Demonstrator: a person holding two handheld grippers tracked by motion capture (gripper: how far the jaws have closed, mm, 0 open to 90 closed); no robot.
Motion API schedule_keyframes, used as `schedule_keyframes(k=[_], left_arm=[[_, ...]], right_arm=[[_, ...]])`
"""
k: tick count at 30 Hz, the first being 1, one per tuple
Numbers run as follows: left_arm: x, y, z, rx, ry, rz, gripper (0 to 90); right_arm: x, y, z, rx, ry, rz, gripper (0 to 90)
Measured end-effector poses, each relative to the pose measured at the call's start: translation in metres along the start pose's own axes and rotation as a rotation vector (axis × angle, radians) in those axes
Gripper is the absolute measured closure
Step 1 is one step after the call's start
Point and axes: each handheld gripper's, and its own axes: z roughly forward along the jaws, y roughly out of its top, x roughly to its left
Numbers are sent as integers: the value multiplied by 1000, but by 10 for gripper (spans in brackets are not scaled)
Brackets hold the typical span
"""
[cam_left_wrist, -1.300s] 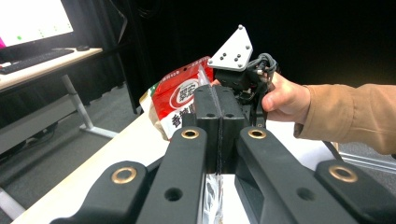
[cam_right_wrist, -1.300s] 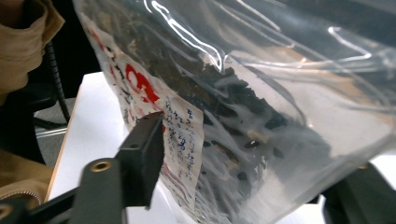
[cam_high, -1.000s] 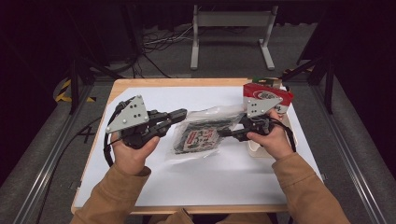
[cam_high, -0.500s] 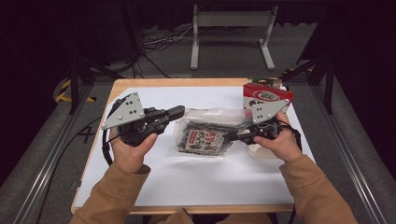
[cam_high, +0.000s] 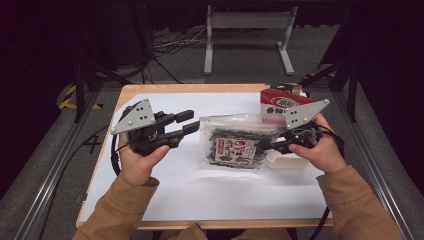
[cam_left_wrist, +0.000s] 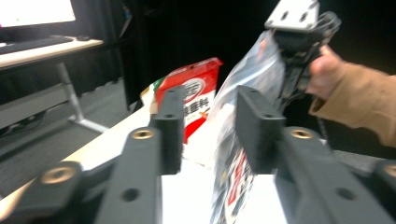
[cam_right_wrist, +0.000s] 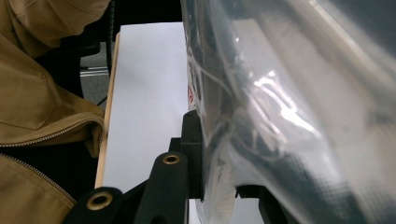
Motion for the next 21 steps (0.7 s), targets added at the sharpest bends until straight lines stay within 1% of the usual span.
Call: schedule_keyframes(k=[1, 3, 7, 9, 12, 15, 18, 21], left_arm=[[1, -1, -1, -5, 10, 2, 582], [2, -3, -3, -2, 12, -7, 568], [6, -9, -6, 26, 33, -4, 554], [7, -12, -7, 38, 36, -11, 544], [10, -17, -8, 43, 44, -23, 537], [13, -22, -10, 52, 57, -32, 514], [15, -25, -10, 54, 69, -36, 487], [18, -31, -11, 68, 78, -41, 469]], right_arm=[[0, 1, -3, 3, -8, 3, 764], [-1, 2, -8, 7, -20, 11, 764], [-1, 3, -18, 6, -39, 24, 764], [-1, 5, -23, 8, -51, 30, 764], [-2, 7, -31, 9, -69, 37, 765], [-1, 9, -40, 2, -81, 47, 764], [-1, 11, -45, 1, -85, 50, 764], [-1, 13, -54, -6, -97, 66, 764]])
